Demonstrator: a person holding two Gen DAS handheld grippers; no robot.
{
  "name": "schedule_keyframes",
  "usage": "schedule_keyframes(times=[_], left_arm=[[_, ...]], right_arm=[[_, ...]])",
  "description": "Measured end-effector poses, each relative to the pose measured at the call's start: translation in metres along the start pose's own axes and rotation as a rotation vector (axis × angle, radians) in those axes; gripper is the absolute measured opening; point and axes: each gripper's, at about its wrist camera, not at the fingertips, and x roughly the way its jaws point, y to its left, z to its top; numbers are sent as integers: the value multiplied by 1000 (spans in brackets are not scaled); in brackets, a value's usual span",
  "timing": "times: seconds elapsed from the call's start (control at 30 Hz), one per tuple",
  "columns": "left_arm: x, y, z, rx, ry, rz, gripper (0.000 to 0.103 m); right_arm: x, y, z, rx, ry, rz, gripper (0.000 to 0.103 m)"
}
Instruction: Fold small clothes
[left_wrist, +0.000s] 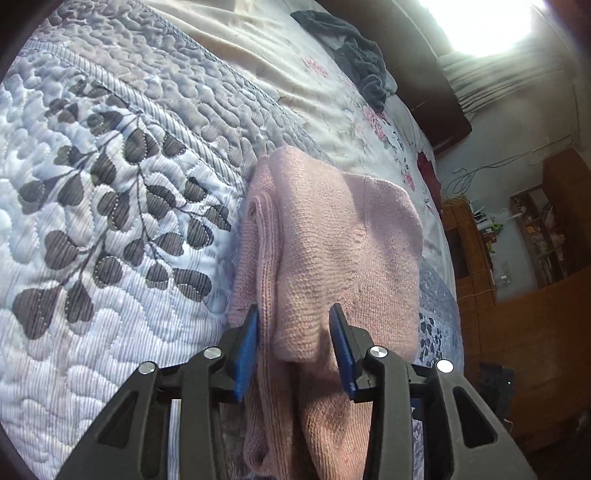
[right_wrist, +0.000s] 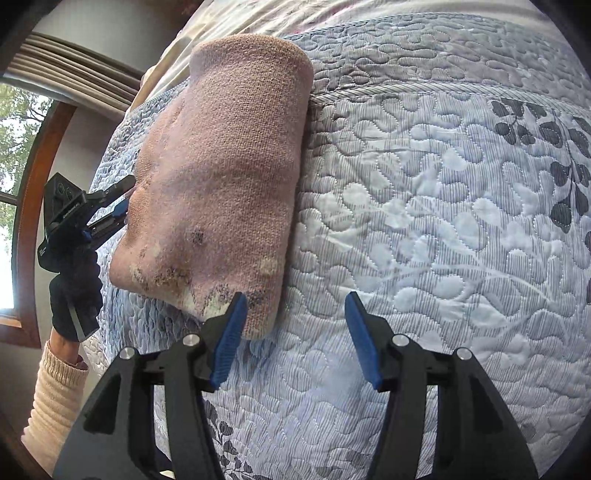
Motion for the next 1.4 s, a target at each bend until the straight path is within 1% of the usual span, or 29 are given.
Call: schedule_keyframes(times=[0.03,0.1,0.13,0.17,0.3,0.33,0.37,0.4,0.43,0.47,0.53,0.6,0.73,0.83,0.9,0.97,1.0,1.03,1.1,1.13,1.17,1.23,1.27,1.33,1.4], left_arm=[[-9,-4,-6,14,-1,8,46],[-23,-14,-22,49,6,17,47],[-27,-20,-31,68,16,15,49],[-30,-25,-39,86,28,18,55],[-21,-35,-64,108,87,61,57],[-14,-35,-68,113,101,84,54],[-8,-35,-70,122,110,109,37],[-2,-34,-72,129,118,115,21],[1,-31,-71,118,131,102,11],[0,-29,-69,98,126,84,10],[-8,-23,-65,74,109,44,9],[-13,-15,-64,77,108,55,8],[-1,6,-69,49,140,57,8],[4,10,-72,41,132,50,8],[5,7,-72,52,137,50,8],[2,1,-68,62,144,51,13],[-2,-3,-65,64,133,46,13],[-8,-6,-61,73,113,42,17],[-20,-8,-50,83,72,55,38],[-23,-8,-43,78,52,61,56],[-25,-6,-36,71,35,58,59],[-21,-4,-20,51,30,46,60],[-17,-2,-14,38,37,43,62],[-6,4,-1,9,52,42,63],[7,9,7,-6,65,42,63]], right_arm=[[1,2,-1,-1,0,6,58],[5,5,-1,3,2,20,59],[7,6,-1,9,6,31,60],[11,7,-1,14,10,43,60],[30,11,-2,56,43,82,60],[35,12,-2,64,53,87,60],[38,13,-2,68,60,88,59],[41,14,-3,71,65,91,52],[42,15,-2,75,71,105,39],[42,16,-3,77,75,121,33],[39,23,-1,52,63,106,26],[34,27,-3,35,59,115,23],[36,29,-9,3,67,74,22],[44,25,-11,12,77,62,22],[45,26,-10,3,80,58,22],[43,31,-8,-29,80,47,28],[40,32,-7,-42,77,42,33],[37,34,-5,-55,70,35,42],[28,37,0,-80,32,23,53],[23,37,3,-85,14,28,57],[20,36,6,-85,2,42,57],[14,35,15,-82,-18,59,58],[12,35,20,-84,-28,57,59],[10,34,29,-81,-41,58,61],[10,31,38,-71,-48,81,63]])
